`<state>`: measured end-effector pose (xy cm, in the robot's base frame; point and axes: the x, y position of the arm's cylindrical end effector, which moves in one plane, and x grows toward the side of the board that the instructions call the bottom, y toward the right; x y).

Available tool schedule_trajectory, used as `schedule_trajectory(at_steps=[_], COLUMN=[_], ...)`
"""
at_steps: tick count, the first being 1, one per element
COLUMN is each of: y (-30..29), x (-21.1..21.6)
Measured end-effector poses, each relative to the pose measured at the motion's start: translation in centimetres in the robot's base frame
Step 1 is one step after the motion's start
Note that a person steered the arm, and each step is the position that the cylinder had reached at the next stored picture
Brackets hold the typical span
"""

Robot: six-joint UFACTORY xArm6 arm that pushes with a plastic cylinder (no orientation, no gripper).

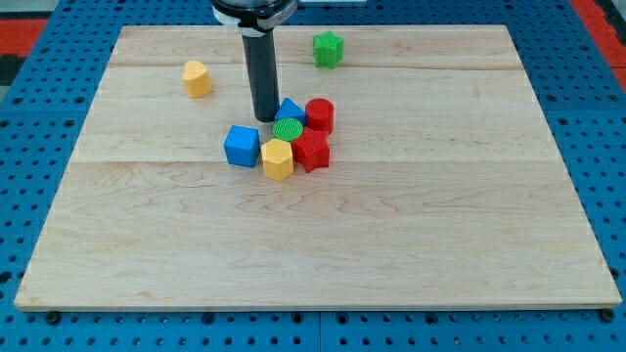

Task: Slide the yellow heart to the blue cube

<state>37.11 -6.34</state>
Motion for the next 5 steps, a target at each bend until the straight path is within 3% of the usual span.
schedule_trajectory(at_steps=[2,4,5], y=[-1.7,-16.7,-12.4], x=[-8.9,-10.5,-7.9])
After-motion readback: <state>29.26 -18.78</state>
